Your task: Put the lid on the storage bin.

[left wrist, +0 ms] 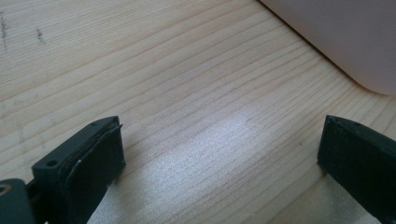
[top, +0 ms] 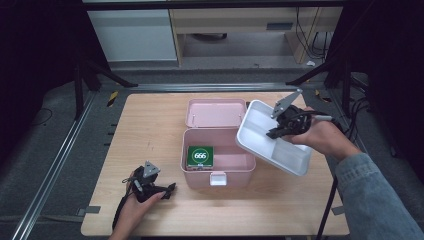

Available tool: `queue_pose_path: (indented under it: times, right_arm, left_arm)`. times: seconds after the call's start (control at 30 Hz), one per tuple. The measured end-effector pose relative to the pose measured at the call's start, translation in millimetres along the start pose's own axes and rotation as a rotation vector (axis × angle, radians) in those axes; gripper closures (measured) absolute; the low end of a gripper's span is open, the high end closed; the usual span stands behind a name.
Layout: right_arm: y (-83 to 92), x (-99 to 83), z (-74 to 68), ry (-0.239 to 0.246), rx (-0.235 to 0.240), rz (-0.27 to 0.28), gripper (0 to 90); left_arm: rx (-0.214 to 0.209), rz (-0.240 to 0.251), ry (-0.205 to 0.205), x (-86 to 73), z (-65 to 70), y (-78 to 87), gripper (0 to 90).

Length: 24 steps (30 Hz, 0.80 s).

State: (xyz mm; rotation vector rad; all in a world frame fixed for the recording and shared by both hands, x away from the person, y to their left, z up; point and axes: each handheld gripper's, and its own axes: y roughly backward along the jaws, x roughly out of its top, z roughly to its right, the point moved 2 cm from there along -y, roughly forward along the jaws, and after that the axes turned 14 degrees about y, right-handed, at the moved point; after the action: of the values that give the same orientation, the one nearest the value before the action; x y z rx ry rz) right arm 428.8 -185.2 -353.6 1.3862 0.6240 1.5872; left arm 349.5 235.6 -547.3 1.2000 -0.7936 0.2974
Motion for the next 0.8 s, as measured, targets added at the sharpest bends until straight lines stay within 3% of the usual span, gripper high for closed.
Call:
queue_pose_path:
  times: [0.07, 0.17, 0.2, 0.23, 0.37, 0.8]
  right_arm:
    - [-2.0, 6.8, 1.2, 0.014, 0.003, -0.003, 89.7]
    - [-10.7, 34.5, 5.6, 0.063, 0.021, -0.015, 89.7]
    - [-10.7, 34.5, 5.6, 0.063, 0.021, -0.015, 89.7]
    - [-15.4, 48.0, 7.1, 0.089, 0.032, -0.015, 89.7]
    - [-26.6, 69.6, 7.1, 0.133, 0.055, -0.022, 89.7]
    - [-48.2, 103.5, 5.2, 0.202, 0.096, -0.022, 89.7]
  left_arm:
    - [-0.001, -0.002, -0.001, 0.1, -0.1, 0.2, 0.0]
    - [0.000, -0.002, -0.001, 0.1, -0.1, 0.1, 0.0]
    - [0.000, -0.001, -0.002, 0.1, -0.1, 0.1, 0.0]
    - [-0.002, -0.004, -0.001, 0.1, -0.1, 0.3, 0.0]
    - [-0.002, -0.005, -0.001, 0.2, -0.2, 0.3, 0.0]
    - [-0.002, -0.005, -0.002, 0.2, -0.2, 0.4, 0.0]
